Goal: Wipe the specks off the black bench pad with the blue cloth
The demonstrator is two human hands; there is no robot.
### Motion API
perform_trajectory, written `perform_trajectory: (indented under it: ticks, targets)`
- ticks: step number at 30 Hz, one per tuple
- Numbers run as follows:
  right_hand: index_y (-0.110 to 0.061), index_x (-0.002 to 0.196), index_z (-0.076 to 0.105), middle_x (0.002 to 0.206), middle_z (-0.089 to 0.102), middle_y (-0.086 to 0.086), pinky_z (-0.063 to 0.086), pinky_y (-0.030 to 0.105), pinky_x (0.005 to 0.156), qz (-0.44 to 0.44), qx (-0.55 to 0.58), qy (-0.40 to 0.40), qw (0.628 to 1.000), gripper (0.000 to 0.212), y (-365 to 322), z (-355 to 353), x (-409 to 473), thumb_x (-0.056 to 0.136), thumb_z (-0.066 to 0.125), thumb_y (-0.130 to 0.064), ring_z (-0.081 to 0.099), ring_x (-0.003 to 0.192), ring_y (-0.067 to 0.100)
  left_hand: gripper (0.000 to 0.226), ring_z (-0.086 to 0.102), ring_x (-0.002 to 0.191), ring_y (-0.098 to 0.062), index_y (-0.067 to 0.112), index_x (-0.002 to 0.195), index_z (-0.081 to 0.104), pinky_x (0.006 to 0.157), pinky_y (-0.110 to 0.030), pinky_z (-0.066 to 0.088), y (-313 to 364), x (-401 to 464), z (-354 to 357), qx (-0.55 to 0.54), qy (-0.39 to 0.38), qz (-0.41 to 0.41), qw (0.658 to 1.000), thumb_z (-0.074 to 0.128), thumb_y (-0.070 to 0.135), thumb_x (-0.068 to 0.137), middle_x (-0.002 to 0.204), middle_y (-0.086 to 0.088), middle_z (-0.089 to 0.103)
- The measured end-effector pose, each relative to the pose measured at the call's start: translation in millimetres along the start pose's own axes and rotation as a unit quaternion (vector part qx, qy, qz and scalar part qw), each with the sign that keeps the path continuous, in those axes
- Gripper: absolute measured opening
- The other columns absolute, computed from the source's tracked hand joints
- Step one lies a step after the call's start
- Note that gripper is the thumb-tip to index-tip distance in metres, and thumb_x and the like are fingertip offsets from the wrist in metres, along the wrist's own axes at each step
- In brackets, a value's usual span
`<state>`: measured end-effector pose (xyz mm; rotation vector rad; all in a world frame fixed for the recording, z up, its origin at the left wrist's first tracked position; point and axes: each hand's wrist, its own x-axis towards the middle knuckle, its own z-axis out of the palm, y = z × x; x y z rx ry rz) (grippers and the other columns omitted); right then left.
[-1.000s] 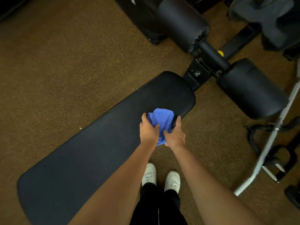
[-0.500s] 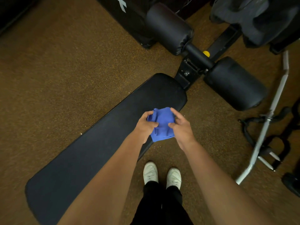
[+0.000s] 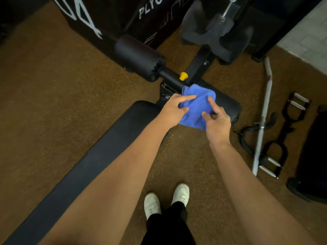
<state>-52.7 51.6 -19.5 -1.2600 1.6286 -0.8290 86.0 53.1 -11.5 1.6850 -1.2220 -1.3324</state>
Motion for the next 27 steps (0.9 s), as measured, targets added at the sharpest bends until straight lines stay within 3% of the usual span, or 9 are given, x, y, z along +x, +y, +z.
perform_trajectory:
  ticks: [2,7,11,14,16,18,20,23,27]
  targets:
    - [-0.017,0.134,0.050,0.089,0.041,-0.007,0.040,0.009,0.068,-0.032,-0.031,0.033,0.998,0.049,-4,-15,17,0.089,0.057,0.000,0.041,0.064,0.004,0.044,0.042,0.100,-0.013,0.008,0.134,0.047,0.075,-0.002,0.035,14,24,12,0.051,0.000,0.045,0.998,0.047,-0.005,0.091,0.115,-0.010,0.040]
    - [-0.016,0.136,0.047,0.099,0.043,0.000,0.040,0.010,0.074,-0.054,-0.121,0.089,0.987,0.050,-4,-34,50,0.088,0.059,-0.003,0.046,0.076,0.011,0.046,0.044,0.100,-0.015,0.005,0.136,0.042,0.082,-0.010,0.031,33,63,43,0.110,0.001,0.084,0.990,0.045,-0.006,0.091,0.125,-0.016,0.040]
    - [-0.012,0.139,0.043,0.113,0.046,0.011,0.032,0.010,0.080,-0.006,-0.188,0.052,0.981,0.052,6,-35,61,0.090,0.058,-0.004,0.045,0.084,0.013,0.040,0.046,0.102,-0.021,0.005,0.129,0.049,0.079,-0.011,0.036,20,79,56,0.145,-0.007,0.058,0.988,0.048,-0.004,0.090,0.126,-0.018,0.037]
    - [-0.013,0.138,0.043,0.128,0.043,0.021,0.024,0.010,0.074,0.012,-0.214,-0.001,0.977,0.048,10,-35,64,0.091,0.054,-0.007,0.048,0.102,0.027,0.017,0.048,0.073,-0.015,0.018,0.102,0.046,0.065,-0.027,0.040,21,75,62,0.108,0.074,0.016,0.991,0.057,0.015,0.090,0.108,-0.010,0.037]
    - [-0.015,0.136,0.044,0.132,0.040,0.023,0.022,0.012,0.074,0.017,-0.223,-0.018,0.974,0.046,9,-35,66,0.091,0.051,-0.007,0.043,0.113,0.034,0.019,0.048,0.070,-0.013,0.024,0.101,0.043,0.068,-0.033,0.043,16,71,67,0.112,0.106,0.016,0.988,0.058,0.026,0.090,0.107,-0.004,0.037]
    - [-0.016,0.138,0.042,0.131,0.038,0.024,0.028,0.018,0.080,0.023,-0.250,-0.023,0.968,0.048,7,-34,67,0.091,0.050,-0.009,0.041,0.114,0.036,0.020,0.052,0.076,-0.014,0.028,0.106,0.044,0.077,-0.038,0.048,17,66,69,0.160,0.113,0.040,0.980,0.057,0.031,0.091,0.116,-0.004,0.038]
    - [-0.020,0.142,0.038,0.130,0.034,0.017,0.038,0.032,0.089,0.043,-0.328,-0.016,0.943,0.050,3,-33,68,0.093,0.051,-0.016,0.039,0.114,0.032,0.029,0.050,0.096,-0.018,0.029,0.123,0.045,0.088,-0.040,0.046,20,64,67,0.237,0.070,0.049,0.968,0.051,0.029,0.094,0.133,-0.006,0.033]
    - [-0.028,0.142,0.033,0.134,0.026,0.009,0.039,0.041,0.094,0.081,-0.434,-0.023,0.897,0.050,-13,-35,69,0.095,0.051,-0.027,0.032,0.119,0.029,0.049,0.021,0.130,-0.030,0.032,0.146,0.020,0.102,-0.041,0.034,21,58,59,0.428,0.021,0.047,0.902,0.037,0.031,0.100,0.153,-0.007,0.007]
    - [-0.036,0.146,0.017,0.147,0.011,0.008,0.035,0.043,0.098,0.072,-0.469,-0.035,0.879,0.061,-32,-36,65,0.095,0.048,-0.023,0.022,0.128,0.031,0.054,-0.011,0.142,-0.031,0.029,0.147,-0.009,0.114,-0.049,0.003,25,42,48,0.450,0.021,0.023,0.892,0.021,0.037,0.102,0.156,-0.003,-0.014]
